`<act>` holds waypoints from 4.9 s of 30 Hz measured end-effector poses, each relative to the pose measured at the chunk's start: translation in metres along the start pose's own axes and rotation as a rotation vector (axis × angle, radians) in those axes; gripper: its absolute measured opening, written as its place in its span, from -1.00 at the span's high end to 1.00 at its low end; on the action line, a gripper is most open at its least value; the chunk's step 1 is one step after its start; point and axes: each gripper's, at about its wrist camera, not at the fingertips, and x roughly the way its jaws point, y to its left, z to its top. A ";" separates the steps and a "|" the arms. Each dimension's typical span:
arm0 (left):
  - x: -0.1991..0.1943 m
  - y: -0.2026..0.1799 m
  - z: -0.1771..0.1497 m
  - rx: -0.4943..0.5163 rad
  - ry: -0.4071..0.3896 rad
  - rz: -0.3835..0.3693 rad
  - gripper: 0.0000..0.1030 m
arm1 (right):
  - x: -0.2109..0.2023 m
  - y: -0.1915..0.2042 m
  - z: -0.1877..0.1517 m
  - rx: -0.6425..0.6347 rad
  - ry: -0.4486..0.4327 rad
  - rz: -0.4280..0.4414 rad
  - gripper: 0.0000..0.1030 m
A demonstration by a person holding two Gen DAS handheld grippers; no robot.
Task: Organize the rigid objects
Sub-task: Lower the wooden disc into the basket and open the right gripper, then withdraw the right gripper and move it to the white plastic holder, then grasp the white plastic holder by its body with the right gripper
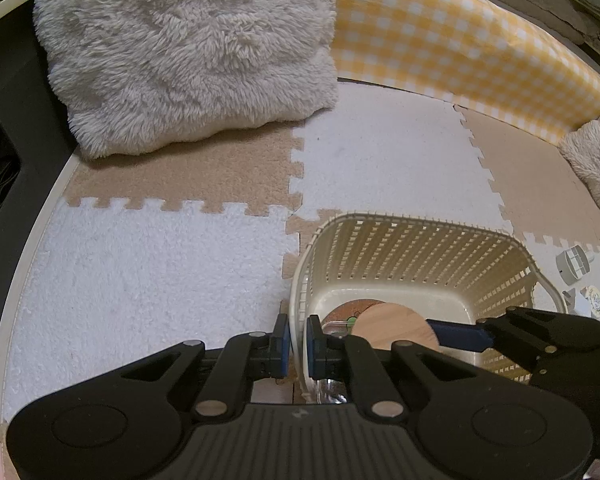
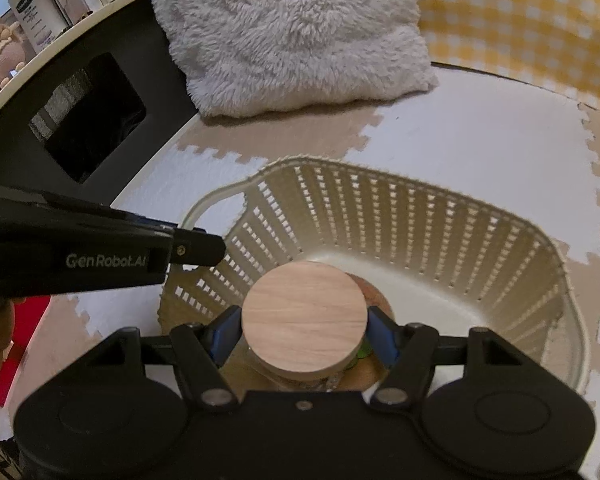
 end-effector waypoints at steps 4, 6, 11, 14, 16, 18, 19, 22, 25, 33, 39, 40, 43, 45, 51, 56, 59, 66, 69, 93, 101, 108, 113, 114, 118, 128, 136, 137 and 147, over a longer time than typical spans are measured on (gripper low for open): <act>0.000 0.000 0.000 0.001 0.001 0.002 0.84 | 0.005 0.002 0.001 0.013 0.011 0.006 -0.32; 0.000 0.000 0.000 -0.001 0.000 0.000 0.84 | 0.007 0.000 0.002 0.025 0.011 0.007 -0.32; 0.000 0.000 0.000 -0.001 0.001 0.000 0.84 | 0.011 -0.005 0.001 0.053 0.032 0.015 -0.34; 0.000 0.000 0.000 -0.001 0.000 0.000 0.84 | 0.013 -0.008 0.002 0.075 0.041 0.022 -0.34; 0.000 0.000 0.000 -0.002 0.000 -0.001 0.84 | 0.013 -0.009 0.002 0.082 0.045 0.023 -0.34; 0.000 -0.001 0.000 -0.001 0.001 0.000 0.84 | 0.014 -0.010 0.002 0.090 0.049 0.030 -0.35; 0.000 0.000 0.000 -0.001 0.000 -0.001 0.84 | 0.013 -0.011 0.002 0.094 0.050 0.031 -0.36; 0.000 0.000 0.000 -0.001 0.000 0.000 0.84 | 0.013 -0.011 0.002 0.098 0.053 0.017 -0.42; 0.000 0.000 0.000 0.000 0.000 0.000 0.84 | 0.011 -0.012 0.002 0.101 0.051 0.024 -0.44; 0.000 0.000 0.000 0.001 0.000 0.001 0.84 | -0.010 -0.006 0.003 0.074 0.016 0.020 -0.57; 0.000 0.000 0.000 0.000 -0.001 0.000 0.84 | -0.029 -0.002 0.004 0.042 -0.004 0.010 -0.67; 0.000 0.000 0.000 -0.001 -0.001 -0.001 0.84 | -0.033 -0.002 0.003 0.038 -0.005 0.010 -0.68; 0.000 0.000 -0.001 -0.004 -0.002 -0.003 0.84 | -0.046 0.000 0.002 0.022 -0.011 0.015 -0.75; 0.000 0.000 -0.001 -0.004 -0.001 -0.003 0.84 | -0.054 0.001 0.002 0.009 -0.014 0.007 -0.78; 0.000 0.000 -0.001 -0.004 -0.002 -0.004 0.84 | -0.084 -0.004 0.004 -0.014 -0.057 -0.007 -0.82; 0.000 0.000 -0.001 -0.004 -0.002 -0.004 0.84 | -0.111 -0.012 0.005 -0.014 -0.126 -0.039 -0.88; 0.000 0.000 -0.001 -0.004 -0.002 -0.004 0.84 | -0.128 -0.018 0.005 -0.011 -0.180 -0.064 -0.94; 0.000 0.000 -0.001 -0.003 -0.002 -0.003 0.84 | -0.166 -0.044 0.009 0.022 -0.300 -0.170 -1.00; 0.000 0.000 -0.001 -0.004 -0.002 -0.004 0.84 | -0.177 -0.059 0.010 0.013 -0.332 -0.226 -1.00; 0.000 -0.001 -0.001 -0.003 -0.001 -0.003 0.84 | -0.159 -0.237 -0.044 0.310 -0.286 -0.574 -1.00; 0.000 -0.001 -0.001 0.000 -0.002 -0.001 0.84 | -0.115 -0.248 -0.052 0.211 -0.199 -0.569 -1.00; 0.000 -0.001 -0.001 -0.001 -0.002 -0.002 0.84 | -0.087 -0.260 -0.051 0.239 -0.151 -0.540 -1.00; 0.001 -0.001 -0.001 0.002 -0.003 0.002 0.84 | -0.077 -0.268 -0.049 0.262 -0.135 -0.535 -0.95; 0.001 -0.001 -0.002 0.002 -0.003 0.002 0.84 | -0.074 -0.270 -0.050 0.265 -0.127 -0.536 -0.84; 0.001 -0.001 -0.002 0.003 -0.002 0.002 0.84 | -0.068 -0.277 -0.050 0.292 -0.113 -0.532 -0.71; 0.001 -0.001 -0.001 0.006 -0.001 0.004 0.84 | -0.067 -0.277 -0.049 0.283 -0.095 -0.545 -0.28; 0.001 -0.001 -0.001 0.005 -0.001 0.003 0.84 | -0.071 -0.269 -0.045 0.229 -0.108 -0.550 -0.27; 0.001 -0.001 -0.002 0.005 -0.001 0.003 0.84 | -0.071 -0.268 -0.045 0.222 -0.107 -0.550 -0.27; 0.001 0.000 -0.001 0.006 -0.001 0.003 0.84 | -0.066 -0.267 -0.048 0.228 -0.055 -0.522 -0.43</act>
